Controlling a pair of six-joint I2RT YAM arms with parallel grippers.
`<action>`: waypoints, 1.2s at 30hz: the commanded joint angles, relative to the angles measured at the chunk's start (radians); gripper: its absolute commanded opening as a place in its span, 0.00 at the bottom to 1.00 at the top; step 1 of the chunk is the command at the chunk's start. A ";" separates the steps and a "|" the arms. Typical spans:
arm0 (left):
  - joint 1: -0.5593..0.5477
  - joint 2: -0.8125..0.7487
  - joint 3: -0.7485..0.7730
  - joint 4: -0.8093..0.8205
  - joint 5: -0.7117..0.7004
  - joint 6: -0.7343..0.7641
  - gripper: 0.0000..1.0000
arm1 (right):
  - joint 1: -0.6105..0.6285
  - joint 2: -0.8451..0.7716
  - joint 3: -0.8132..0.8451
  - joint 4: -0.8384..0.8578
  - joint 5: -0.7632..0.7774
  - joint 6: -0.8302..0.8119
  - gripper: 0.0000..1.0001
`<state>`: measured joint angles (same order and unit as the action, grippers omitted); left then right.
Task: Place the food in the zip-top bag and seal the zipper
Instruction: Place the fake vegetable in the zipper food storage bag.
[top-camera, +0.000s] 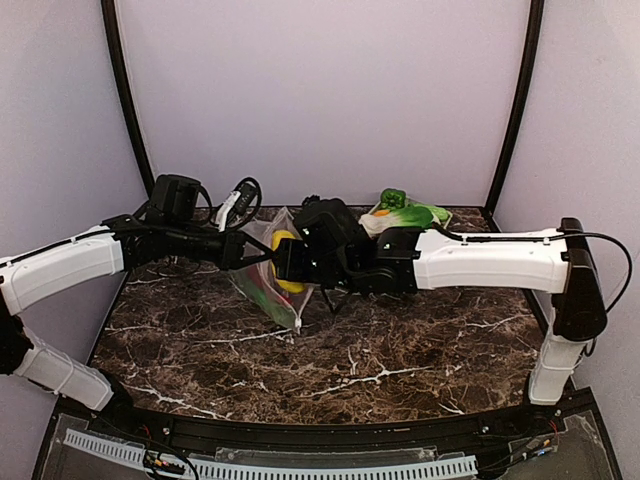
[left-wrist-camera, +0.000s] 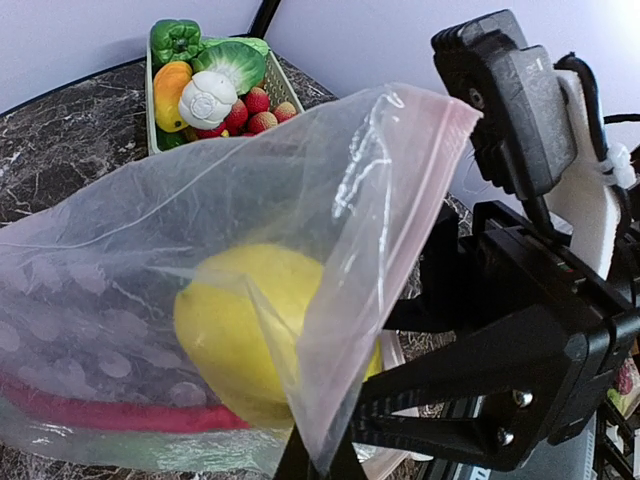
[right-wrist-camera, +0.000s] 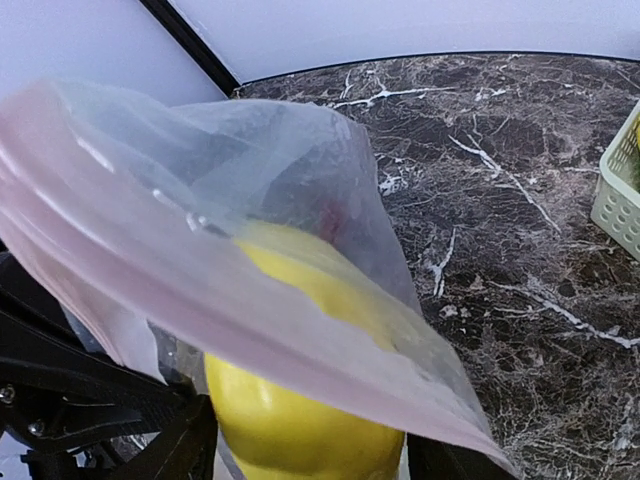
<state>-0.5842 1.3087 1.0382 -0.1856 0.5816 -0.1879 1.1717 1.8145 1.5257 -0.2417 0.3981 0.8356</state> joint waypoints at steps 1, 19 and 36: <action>0.003 0.001 -0.018 0.024 0.026 -0.005 0.01 | 0.011 0.021 0.047 -0.008 0.017 -0.032 0.67; 0.018 -0.017 -0.018 0.025 0.017 -0.010 0.01 | 0.053 -0.176 -0.107 0.176 -0.039 -0.210 0.72; 0.026 -0.038 -0.018 0.016 -0.007 0.004 0.01 | -0.063 -0.399 -0.255 -0.013 -0.006 -0.187 0.72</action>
<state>-0.5648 1.3087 1.0313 -0.1795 0.5823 -0.1944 1.1812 1.4704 1.2972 -0.1802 0.4099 0.6338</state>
